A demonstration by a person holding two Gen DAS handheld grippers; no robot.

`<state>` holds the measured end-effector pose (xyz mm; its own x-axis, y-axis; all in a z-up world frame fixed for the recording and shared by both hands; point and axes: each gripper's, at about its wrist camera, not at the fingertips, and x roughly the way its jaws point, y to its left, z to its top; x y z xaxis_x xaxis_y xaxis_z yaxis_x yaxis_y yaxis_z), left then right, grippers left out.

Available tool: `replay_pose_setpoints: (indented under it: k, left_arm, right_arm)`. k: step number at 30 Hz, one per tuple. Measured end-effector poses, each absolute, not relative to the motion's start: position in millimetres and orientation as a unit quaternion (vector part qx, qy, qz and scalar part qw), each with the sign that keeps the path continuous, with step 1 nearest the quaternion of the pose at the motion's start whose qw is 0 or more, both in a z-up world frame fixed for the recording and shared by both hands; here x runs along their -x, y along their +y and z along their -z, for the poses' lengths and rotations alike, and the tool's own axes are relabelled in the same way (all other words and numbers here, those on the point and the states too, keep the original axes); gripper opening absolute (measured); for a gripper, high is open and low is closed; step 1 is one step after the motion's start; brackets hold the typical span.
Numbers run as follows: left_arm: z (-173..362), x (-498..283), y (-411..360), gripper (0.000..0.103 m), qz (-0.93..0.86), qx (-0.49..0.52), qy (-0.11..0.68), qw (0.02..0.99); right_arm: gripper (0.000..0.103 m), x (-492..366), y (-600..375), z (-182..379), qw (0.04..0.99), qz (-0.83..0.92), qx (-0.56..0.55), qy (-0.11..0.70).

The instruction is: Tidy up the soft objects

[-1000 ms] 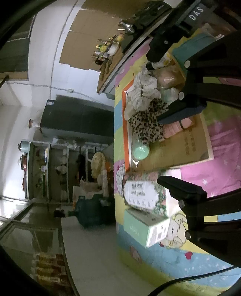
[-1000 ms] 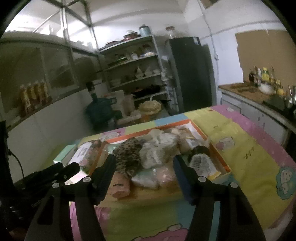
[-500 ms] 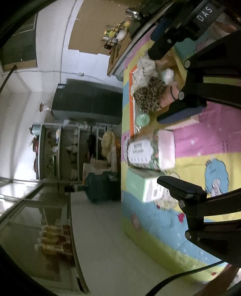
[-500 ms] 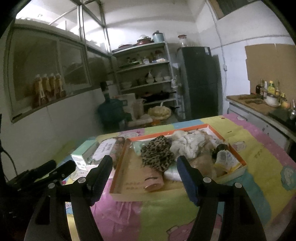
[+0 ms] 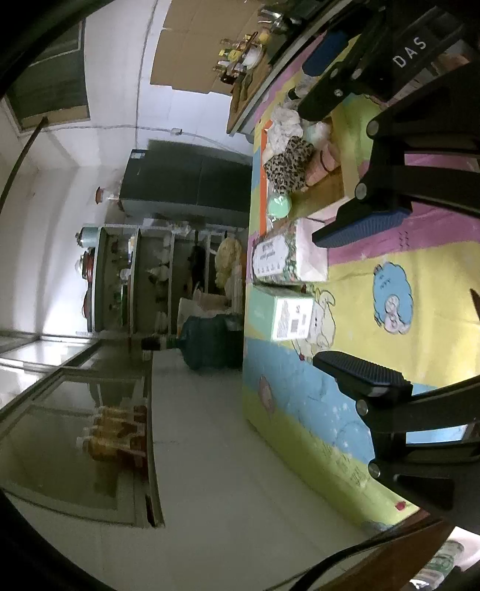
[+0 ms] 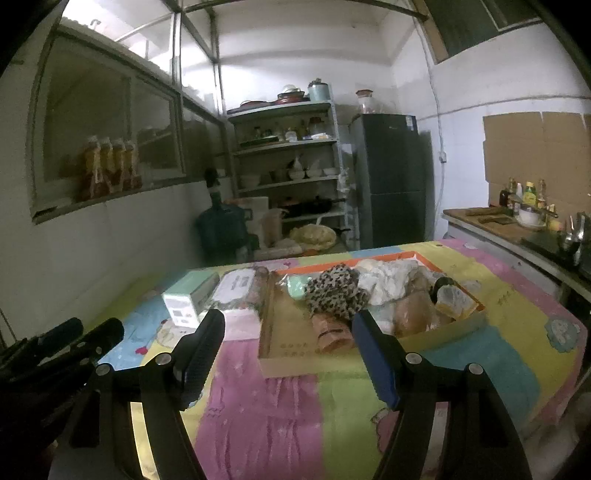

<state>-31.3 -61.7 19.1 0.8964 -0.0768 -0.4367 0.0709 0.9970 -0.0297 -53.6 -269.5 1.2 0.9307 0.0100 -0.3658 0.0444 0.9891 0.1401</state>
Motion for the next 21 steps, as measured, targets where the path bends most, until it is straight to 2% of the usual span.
replay_pose_setpoints:
  k: [21]
  left_arm:
    - [-14, 57, -44, 0.058, 0.025, 0.005, 0.219, 0.975]
  right_arm:
    - [0.074, 75, -245, 2, 0.981, 0.006, -0.05, 0.186]
